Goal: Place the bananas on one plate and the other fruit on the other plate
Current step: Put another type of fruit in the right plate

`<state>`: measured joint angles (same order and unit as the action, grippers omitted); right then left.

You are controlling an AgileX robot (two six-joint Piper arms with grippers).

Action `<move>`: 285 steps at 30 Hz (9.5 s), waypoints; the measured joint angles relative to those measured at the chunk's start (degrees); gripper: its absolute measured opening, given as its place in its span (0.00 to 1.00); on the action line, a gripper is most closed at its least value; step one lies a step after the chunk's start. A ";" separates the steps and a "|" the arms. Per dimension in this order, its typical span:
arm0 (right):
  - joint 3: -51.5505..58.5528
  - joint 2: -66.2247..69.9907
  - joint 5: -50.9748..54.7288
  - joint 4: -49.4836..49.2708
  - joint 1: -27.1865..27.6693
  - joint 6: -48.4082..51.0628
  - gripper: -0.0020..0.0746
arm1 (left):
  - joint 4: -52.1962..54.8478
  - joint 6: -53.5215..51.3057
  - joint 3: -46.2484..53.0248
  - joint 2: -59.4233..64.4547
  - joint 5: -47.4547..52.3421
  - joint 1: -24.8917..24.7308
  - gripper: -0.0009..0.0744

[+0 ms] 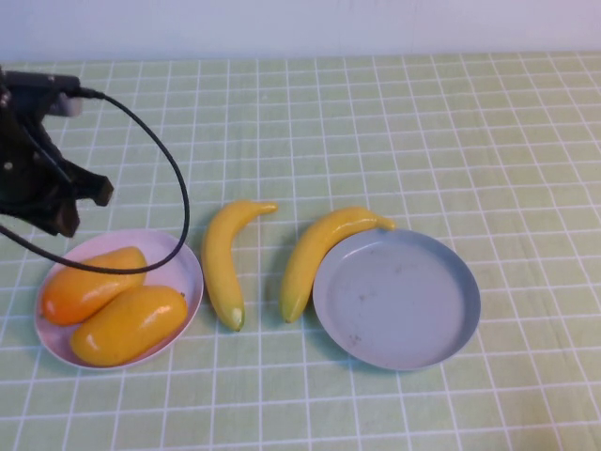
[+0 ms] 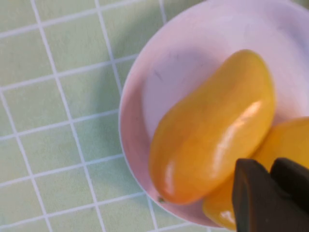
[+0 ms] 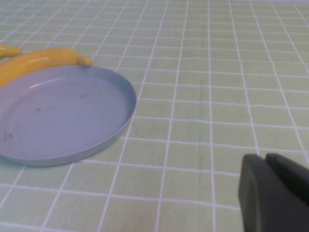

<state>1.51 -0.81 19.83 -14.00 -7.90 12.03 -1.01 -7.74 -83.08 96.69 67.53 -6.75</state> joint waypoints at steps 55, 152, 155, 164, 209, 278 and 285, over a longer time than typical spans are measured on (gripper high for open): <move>0.00 0.00 0.00 0.00 0.00 0.00 0.01 | -6.87 0.82 84.44 -95.16 -72.81 2.86 0.01; -73.04 93.17 23.00 -16.98 -23.63 -0.81 0.18 | -3.44 2.13 84.57 -97.37 -45.95 4.02 0.01; -80.41 99.36 23.36 -16.05 -27.10 -3.36 0.33 | -3.44 2.13 84.57 -97.37 -45.95 4.02 0.01; -101.42 117.33 23.47 -12.18 -32.51 -10.74 0.49 | -3.44 2.13 84.57 -97.37 -45.95 4.02 0.01; -122.42 138.42 26.31 -0.94 -34.34 -22.56 0.43 | -3.44 2.13 84.57 -97.37 -45.95 4.02 0.01; -74.64 100.47 24.35 9.90 -23.37 -28.16 0.73 | -3.44 2.13 84.57 -97.37 -45.95 4.02 0.01; -79.36 98.07 28.85 10.30 -23.63 -28.16 0.73 | -3.44 2.13 84.57 -97.37 -45.95 4.02 0.01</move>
<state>-77.85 97.27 48.68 -3.70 -31.53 -16.13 -4.45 -5.61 1.49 -0.67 21.58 -2.74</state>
